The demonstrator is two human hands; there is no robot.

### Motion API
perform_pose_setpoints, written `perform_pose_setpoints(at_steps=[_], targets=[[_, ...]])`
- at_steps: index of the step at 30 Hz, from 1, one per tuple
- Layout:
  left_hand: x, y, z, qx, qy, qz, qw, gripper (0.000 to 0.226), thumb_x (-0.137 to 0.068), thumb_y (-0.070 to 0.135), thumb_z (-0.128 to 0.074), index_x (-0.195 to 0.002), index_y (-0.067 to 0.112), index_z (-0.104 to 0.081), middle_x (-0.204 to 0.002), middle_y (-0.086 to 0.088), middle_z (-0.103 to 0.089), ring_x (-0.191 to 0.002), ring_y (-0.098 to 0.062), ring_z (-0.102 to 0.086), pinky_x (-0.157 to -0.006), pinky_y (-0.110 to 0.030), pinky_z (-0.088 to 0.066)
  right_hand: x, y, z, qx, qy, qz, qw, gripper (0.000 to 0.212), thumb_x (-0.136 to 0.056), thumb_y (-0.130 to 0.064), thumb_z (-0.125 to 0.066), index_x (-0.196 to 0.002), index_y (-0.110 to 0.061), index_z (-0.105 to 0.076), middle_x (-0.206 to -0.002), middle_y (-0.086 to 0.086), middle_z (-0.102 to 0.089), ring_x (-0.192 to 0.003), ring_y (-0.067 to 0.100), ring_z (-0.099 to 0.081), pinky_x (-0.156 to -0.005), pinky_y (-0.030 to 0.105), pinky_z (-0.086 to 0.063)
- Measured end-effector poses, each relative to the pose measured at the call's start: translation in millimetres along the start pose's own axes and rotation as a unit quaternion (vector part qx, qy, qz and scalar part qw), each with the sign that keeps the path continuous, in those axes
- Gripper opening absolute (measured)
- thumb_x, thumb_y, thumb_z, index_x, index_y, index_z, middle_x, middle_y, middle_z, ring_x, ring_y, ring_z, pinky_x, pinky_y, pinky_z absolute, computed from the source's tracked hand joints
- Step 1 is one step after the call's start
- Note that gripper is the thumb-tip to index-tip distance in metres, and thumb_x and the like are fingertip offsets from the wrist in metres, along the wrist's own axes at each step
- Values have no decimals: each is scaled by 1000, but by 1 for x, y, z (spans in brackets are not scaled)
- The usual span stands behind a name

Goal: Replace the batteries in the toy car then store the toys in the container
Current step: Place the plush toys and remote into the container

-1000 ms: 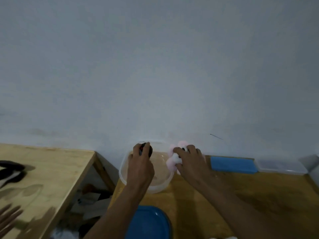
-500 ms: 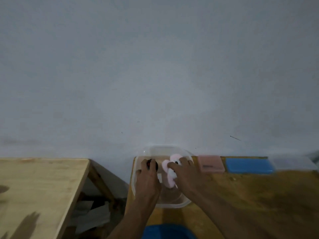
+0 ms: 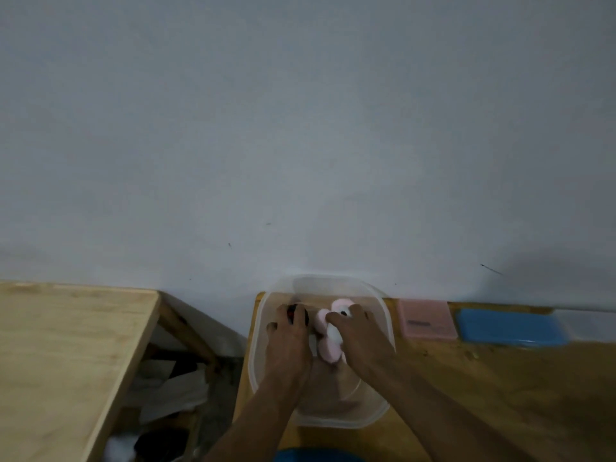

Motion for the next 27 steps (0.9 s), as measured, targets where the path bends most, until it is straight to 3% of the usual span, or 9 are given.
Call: perform_pose_setpoints(at_steps=[6,16,20,24,27], targets=[[-7,-2,-6,-3,9,-8,1000,52,-94,34,-50,-142,21,-32,-147,-8,-31,-117,-26,-45,-100,-32,-42,-9,3,-1,12,-12,2,1000,59,-88,-15,-55,-141,-31,-38,-146,15,-32,-130,36,-36,-103,38,-39],[0,3,11,-52,26,-57,997,56,-98,28,-43,-149,14,-22,-146,-9,-34,-129,-24,-37,-108,-31,-35,5,0,6,7,-6,-10,1000,67,-89,-17,-57,-147,-27,-26,-150,14,-26,-134,34,-32,-107,40,-38],[13,5,28,-107,64,-103,987,48,-96,35,-48,-140,17,-39,-143,-6,-43,-128,-23,-43,-105,-34,-43,28,-4,23,17,82,5,997,52,-92,-22,-53,-141,-25,-35,-142,7,-37,-128,27,-37,-101,37,-40],[40,9,52,-122,124,-159,972,31,-90,30,-50,-120,22,-54,-123,-4,-59,-110,-24,-57,-90,-37,-52,75,-4,45,42,186,33,981,40,-92,-38,-43,-128,-22,-51,-131,5,-50,-118,27,-48,-96,38,-43],[63,16,62,-133,151,-190,961,29,-85,32,-53,-112,23,-58,-114,-1,-62,-102,-22,-59,-83,-35,-52,114,2,53,60,219,22,974,37,-96,-43,-40,-128,-25,-50,-134,1,-49,-119,20,-48,-93,28,-40]])
Point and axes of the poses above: each hand's wrist, its own x-axis away from the middle knuckle, its own z-axis out of the back of the hand, y = z × x, the point moved 3 cm from there along -x, towards the middle knuckle
